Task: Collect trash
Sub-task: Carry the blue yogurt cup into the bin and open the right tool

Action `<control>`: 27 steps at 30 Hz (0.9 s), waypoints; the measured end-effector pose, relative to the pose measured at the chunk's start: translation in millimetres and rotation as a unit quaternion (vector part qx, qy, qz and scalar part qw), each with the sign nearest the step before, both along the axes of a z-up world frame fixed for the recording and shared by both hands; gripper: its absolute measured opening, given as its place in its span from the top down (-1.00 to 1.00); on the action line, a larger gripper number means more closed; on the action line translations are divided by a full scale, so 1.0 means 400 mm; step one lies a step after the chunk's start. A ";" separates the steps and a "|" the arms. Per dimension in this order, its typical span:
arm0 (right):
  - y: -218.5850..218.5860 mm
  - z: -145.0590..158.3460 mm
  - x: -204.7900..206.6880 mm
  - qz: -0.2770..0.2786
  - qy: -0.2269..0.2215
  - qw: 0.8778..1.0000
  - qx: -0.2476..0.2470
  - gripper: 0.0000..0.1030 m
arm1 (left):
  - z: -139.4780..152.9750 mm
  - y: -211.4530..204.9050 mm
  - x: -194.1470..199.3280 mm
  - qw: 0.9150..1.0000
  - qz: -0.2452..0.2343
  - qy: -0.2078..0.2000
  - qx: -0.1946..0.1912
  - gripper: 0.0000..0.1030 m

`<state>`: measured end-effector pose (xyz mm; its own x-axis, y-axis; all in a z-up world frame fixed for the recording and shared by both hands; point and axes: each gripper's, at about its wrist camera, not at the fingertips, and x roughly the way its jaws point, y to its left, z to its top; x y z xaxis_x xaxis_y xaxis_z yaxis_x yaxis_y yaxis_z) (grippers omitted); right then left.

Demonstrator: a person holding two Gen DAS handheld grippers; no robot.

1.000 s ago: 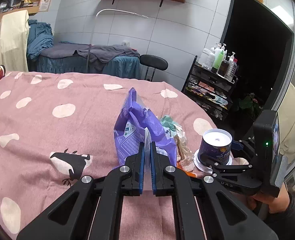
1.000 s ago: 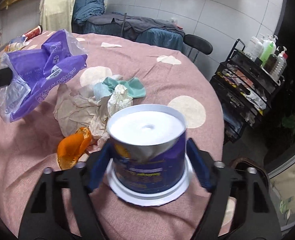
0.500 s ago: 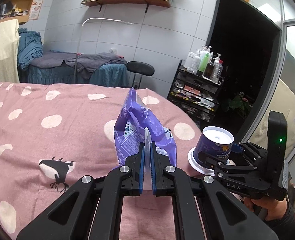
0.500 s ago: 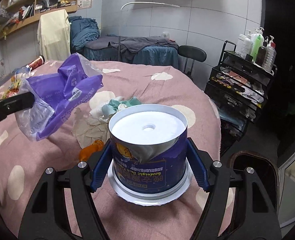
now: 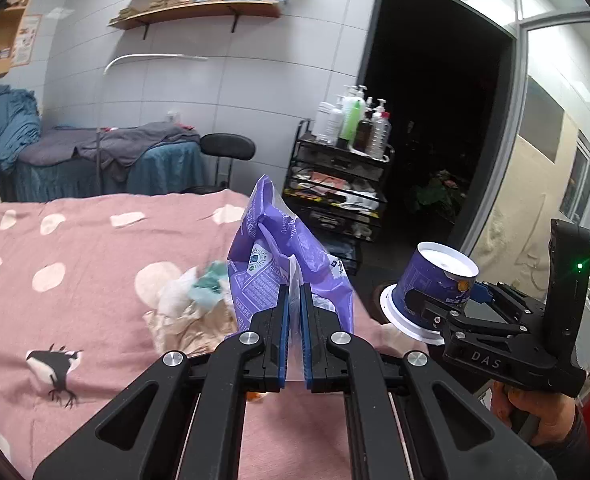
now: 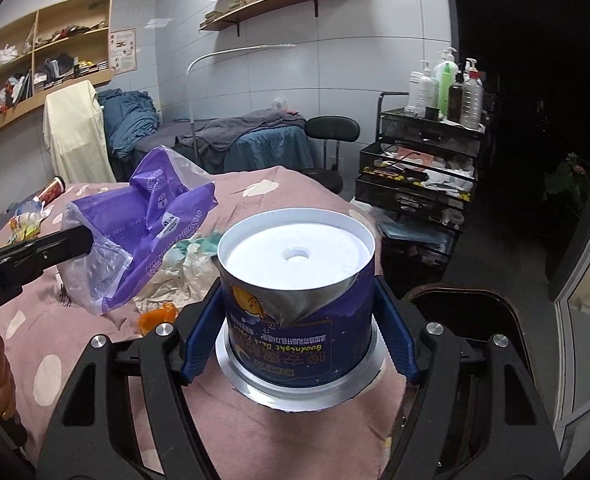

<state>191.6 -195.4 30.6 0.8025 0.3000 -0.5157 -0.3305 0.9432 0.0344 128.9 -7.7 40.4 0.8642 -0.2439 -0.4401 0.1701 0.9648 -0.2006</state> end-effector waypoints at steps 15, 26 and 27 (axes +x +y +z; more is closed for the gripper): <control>-0.334 -0.140 0.078 -0.171 0.094 0.979 0.062 -0.39 | -0.018 -0.154 0.048 0.996 -0.090 0.006 0.022 0.88; -0.472 -0.266 0.158 -0.256 0.168 0.951 0.042 -0.40 | -0.051 -0.235 0.067 0.991 -0.128 0.021 0.046 0.88; -0.478 -0.273 0.160 -0.260 0.172 0.949 0.039 -0.40 | -0.052 -0.241 0.068 0.990 -0.130 0.021 0.048 0.88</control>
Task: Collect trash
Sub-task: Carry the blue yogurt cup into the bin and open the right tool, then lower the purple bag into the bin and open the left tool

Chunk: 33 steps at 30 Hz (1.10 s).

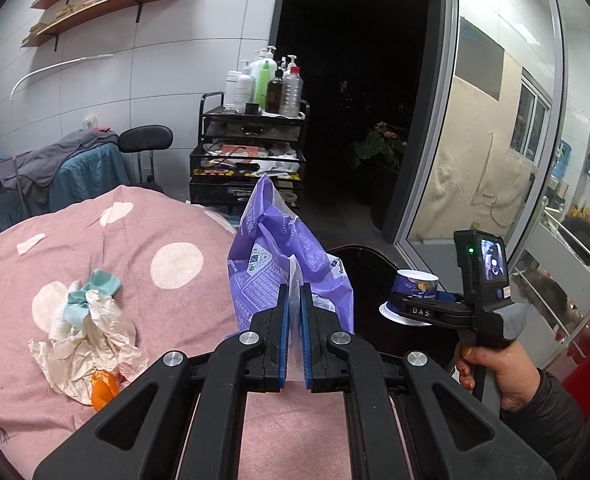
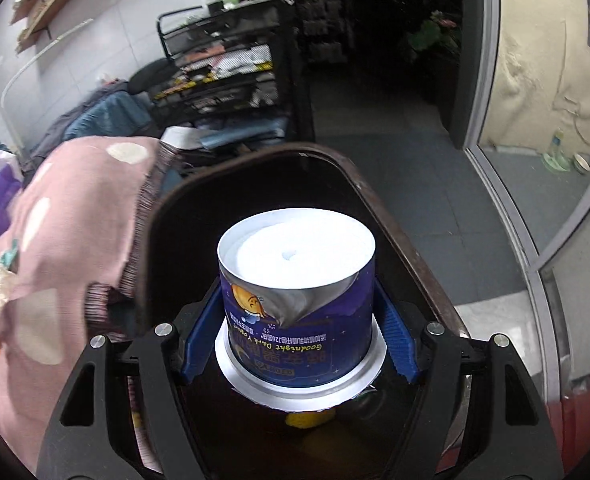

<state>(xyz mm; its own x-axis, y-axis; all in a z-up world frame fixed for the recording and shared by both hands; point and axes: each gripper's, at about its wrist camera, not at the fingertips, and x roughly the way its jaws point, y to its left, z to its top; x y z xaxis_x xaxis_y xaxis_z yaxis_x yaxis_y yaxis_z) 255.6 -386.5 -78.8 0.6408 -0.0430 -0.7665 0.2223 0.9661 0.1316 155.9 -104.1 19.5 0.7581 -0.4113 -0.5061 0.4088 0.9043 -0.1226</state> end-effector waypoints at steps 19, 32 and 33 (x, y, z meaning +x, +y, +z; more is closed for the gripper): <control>0.026 0.042 -0.106 -0.022 -0.058 0.998 -0.007 -0.80 | -0.010 -0.102 0.039 0.999 -0.045 0.010 0.013 0.88; -0.019 0.087 -0.228 -0.068 -0.091 0.994 0.010 -0.81 | -0.025 -0.254 0.084 0.993 -0.106 0.032 0.038 0.88; -0.022 0.086 -0.234 -0.071 -0.090 0.993 0.008 -0.81 | -0.028 -0.267 0.087 0.993 -0.110 0.032 0.043 0.88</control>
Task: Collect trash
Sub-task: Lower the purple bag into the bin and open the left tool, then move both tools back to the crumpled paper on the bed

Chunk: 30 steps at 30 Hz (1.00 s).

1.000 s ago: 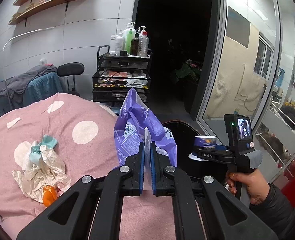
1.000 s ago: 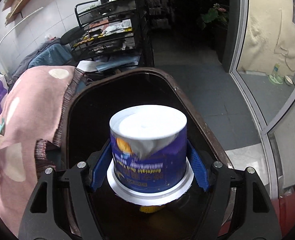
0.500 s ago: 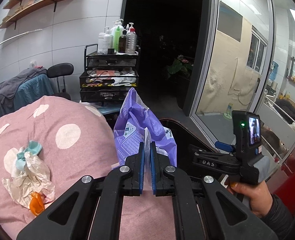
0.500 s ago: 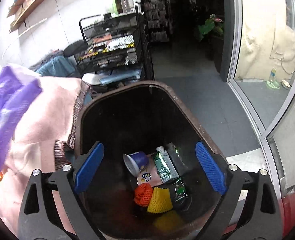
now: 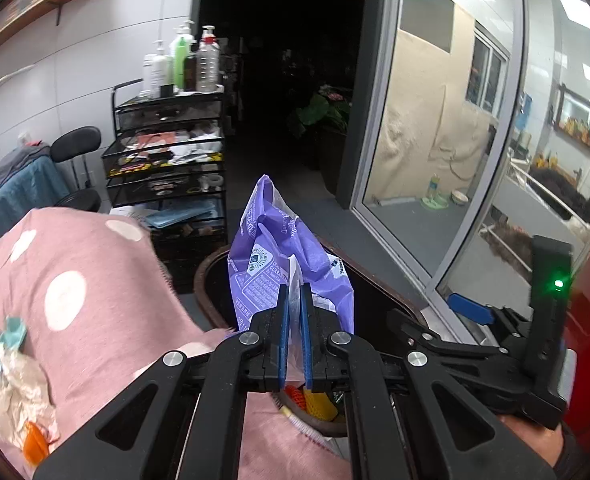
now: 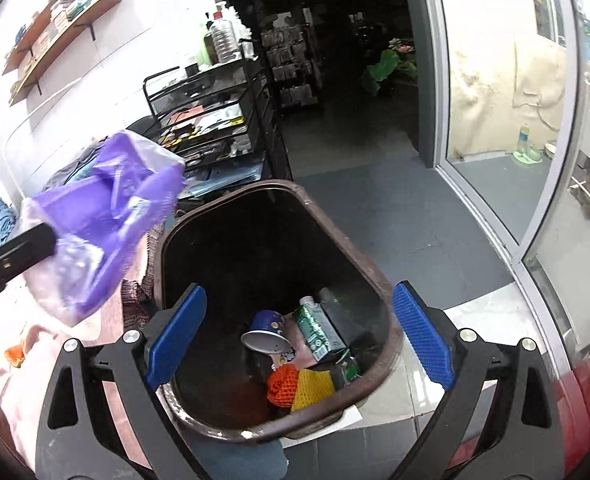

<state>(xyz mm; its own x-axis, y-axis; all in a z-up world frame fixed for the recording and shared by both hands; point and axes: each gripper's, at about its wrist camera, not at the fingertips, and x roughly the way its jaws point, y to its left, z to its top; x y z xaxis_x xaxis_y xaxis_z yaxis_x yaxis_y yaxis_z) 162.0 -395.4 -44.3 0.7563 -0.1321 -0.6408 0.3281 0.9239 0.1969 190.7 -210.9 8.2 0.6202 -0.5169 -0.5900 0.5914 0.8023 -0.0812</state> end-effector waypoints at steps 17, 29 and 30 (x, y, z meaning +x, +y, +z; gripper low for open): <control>-0.063 -0.043 -0.062 -0.045 0.017 0.999 0.016 -0.81 | -0.057 -0.094 0.051 0.998 -0.021 0.023 0.055 0.84; -0.053 -0.048 -0.067 -0.043 0.018 0.999 0.023 -0.84 | -0.025 -0.069 0.023 0.998 -0.008 -0.037 0.047 -0.80; -0.053 -0.048 -0.064 -0.043 0.018 0.999 0.023 -0.85 | -0.021 -0.063 0.018 0.998 -0.006 -0.043 0.046 -0.83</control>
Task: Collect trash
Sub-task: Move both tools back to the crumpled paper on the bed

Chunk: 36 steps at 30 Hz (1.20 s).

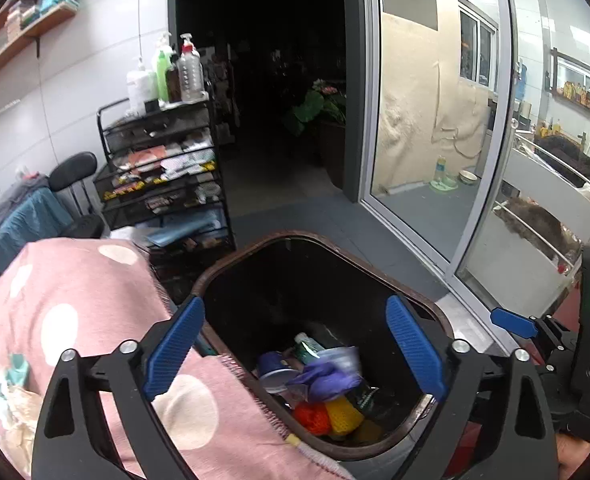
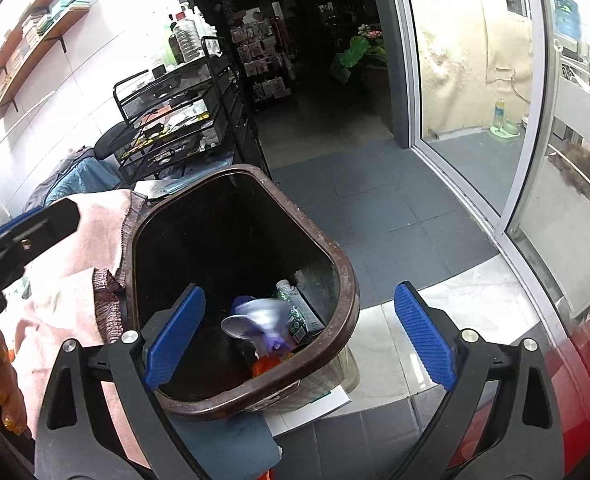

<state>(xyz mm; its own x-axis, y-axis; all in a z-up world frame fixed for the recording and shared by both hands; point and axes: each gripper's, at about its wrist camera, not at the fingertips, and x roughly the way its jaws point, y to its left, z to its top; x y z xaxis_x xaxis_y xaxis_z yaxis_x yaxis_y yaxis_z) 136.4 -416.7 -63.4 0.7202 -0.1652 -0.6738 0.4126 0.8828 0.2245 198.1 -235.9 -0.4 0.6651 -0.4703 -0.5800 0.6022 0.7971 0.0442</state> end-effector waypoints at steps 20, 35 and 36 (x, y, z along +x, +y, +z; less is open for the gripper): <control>0.093 0.033 0.027 0.047 -0.020 0.999 -0.014 -0.86 | 0.068 0.192 -0.097 0.994 0.081 -0.072 -0.029 -0.89; 0.288 0.081 0.077 0.160 -0.051 0.985 -0.040 -0.87 | 0.034 0.383 -0.148 0.983 0.174 -0.063 -0.004 -0.89; 0.300 0.084 0.080 0.166 -0.052 0.984 -0.040 -0.87 | 0.030 0.394 -0.150 0.981 0.182 -0.063 0.002 -0.89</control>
